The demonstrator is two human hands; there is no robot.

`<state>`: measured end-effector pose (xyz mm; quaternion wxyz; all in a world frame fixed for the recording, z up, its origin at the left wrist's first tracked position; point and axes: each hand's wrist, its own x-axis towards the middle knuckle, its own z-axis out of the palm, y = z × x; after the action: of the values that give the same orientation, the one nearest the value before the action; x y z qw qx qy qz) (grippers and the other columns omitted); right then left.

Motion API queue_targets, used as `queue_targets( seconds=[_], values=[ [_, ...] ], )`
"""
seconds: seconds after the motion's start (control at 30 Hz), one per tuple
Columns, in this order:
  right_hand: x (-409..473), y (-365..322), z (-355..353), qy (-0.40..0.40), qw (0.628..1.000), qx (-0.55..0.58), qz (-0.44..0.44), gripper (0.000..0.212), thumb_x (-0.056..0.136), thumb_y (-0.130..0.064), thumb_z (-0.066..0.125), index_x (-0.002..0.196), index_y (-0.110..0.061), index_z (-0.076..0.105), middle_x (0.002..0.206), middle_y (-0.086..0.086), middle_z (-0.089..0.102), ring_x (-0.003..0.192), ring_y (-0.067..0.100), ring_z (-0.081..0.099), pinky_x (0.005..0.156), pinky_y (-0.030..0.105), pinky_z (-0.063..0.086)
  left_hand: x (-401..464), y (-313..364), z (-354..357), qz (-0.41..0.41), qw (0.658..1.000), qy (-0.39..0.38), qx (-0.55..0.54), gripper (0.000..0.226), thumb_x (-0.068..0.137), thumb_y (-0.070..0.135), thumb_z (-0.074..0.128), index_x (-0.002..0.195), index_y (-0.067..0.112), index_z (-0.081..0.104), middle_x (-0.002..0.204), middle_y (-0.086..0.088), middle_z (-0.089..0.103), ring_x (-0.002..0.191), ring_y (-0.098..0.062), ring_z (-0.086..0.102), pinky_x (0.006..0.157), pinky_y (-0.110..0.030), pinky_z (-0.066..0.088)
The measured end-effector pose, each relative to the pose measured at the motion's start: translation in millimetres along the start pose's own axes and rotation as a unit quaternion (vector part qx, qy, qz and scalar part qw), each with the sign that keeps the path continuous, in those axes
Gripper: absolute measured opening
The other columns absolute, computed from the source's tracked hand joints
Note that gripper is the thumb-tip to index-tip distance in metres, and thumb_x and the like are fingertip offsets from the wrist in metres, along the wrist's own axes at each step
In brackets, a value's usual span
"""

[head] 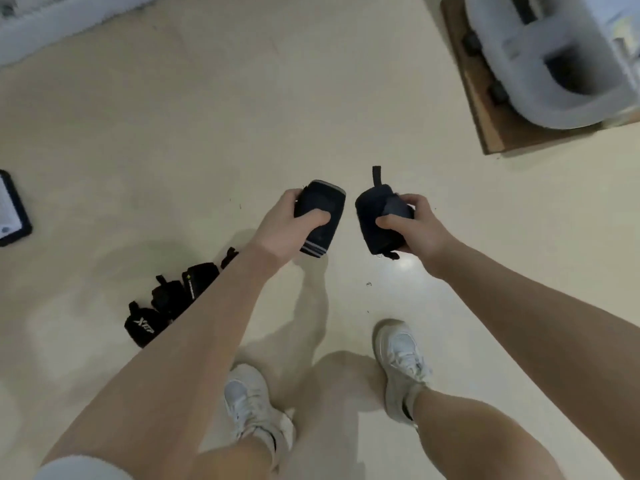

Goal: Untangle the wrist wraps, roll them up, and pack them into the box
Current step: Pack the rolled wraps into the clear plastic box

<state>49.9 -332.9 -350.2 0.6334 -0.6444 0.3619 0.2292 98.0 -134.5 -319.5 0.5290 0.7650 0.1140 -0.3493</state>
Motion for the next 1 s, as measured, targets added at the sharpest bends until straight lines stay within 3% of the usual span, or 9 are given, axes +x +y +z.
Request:
queue_targets(
  seconds=[0.23,0.43,0.6,0.7,0.77,0.9,1.0],
  values=[
    [-127,-51,-126,0.067,0.993,0.094,0.032,0.047,0.083,-0.011,0.068,0.121,-0.014,0.04,0.105,0.002,0.054,0.082,0.021,0.062,0.069,0.033,0.055,-71,151,97,0.045,0.989,-0.09,0.113,0.05,0.085,0.024,0.062,0.132,0.024,0.044,0.109,0.008,0.06,0.093,-0.004,0.059,0.067,-0.017,0.046],
    [-187,-56,-260,0.139,0.978,0.154,0.009,0.068,0.077,-0.015,0.074,0.133,-0.024,0.035,0.122,0.004,0.052,0.106,0.023,0.059,0.095,0.039,0.05,-98,253,215,0.12,0.965,-0.182,0.143,0.041,0.081,0.021,0.065,0.119,0.032,0.052,0.104,0.012,0.064,0.094,-0.006,0.062,0.074,-0.02,0.05],
    [-217,-43,-397,0.218,0.952,0.217,0.011,0.057,0.076,-0.01,0.073,0.125,-0.017,0.044,0.12,0.003,0.054,0.106,0.023,0.059,0.092,0.039,0.051,-108,307,348,0.171,0.92,-0.246,0.253,0.056,0.076,0.014,0.068,0.126,0.032,0.05,0.105,0.013,0.06,0.088,0.001,0.059,0.054,-0.013,0.05],
    [-233,-35,-466,0.249,0.933,0.259,0.008,0.061,0.077,-0.007,0.072,0.128,-0.017,0.041,0.122,0.003,0.053,0.107,0.023,0.059,0.094,0.04,0.05,-109,334,420,0.184,0.902,-0.28,0.271,0.057,0.076,0.013,0.069,0.128,0.029,0.05,0.108,0.01,0.06,0.091,-0.004,0.06,0.058,-0.018,0.053],
    [-241,-29,-503,0.274,0.92,0.281,0.017,0.066,0.077,-0.008,0.072,0.132,-0.018,0.035,0.122,0.003,0.05,0.103,0.022,0.059,0.088,0.037,0.052,-105,349,462,0.189,0.895,-0.295,0.275,0.06,0.076,0.012,0.07,0.13,0.027,0.049,0.112,0.007,0.061,0.097,-0.009,0.061,0.064,-0.02,0.053],
    [-233,-25,-571,0.382,0.877,0.288,0.041,0.057,0.078,-0.014,0.071,0.118,-0.016,0.031,0.112,0.005,0.048,0.086,0.021,0.057,0.054,0.03,0.047,-77,377,542,0.21,0.871,-0.301,0.327,0.066,0.068,0.021,0.075,0.126,0.038,0.048,0.11,0.01,0.061,0.098,-0.014,0.061,0.07,-0.035,0.058],
    [-202,-32,-635,0.419,0.832,0.361,0.051,0.054,0.076,-0.02,0.072,0.113,-0.014,0.033,0.11,0.008,0.051,0.093,0.028,0.061,0.059,0.035,0.05,-43,405,614,0.246,0.845,-0.328,0.344,0.066,0.062,0.026,0.072,0.122,0.04,0.051,0.108,0.007,0.06,0.097,-0.015,0.061,0.073,-0.038,0.057]
  ],
)
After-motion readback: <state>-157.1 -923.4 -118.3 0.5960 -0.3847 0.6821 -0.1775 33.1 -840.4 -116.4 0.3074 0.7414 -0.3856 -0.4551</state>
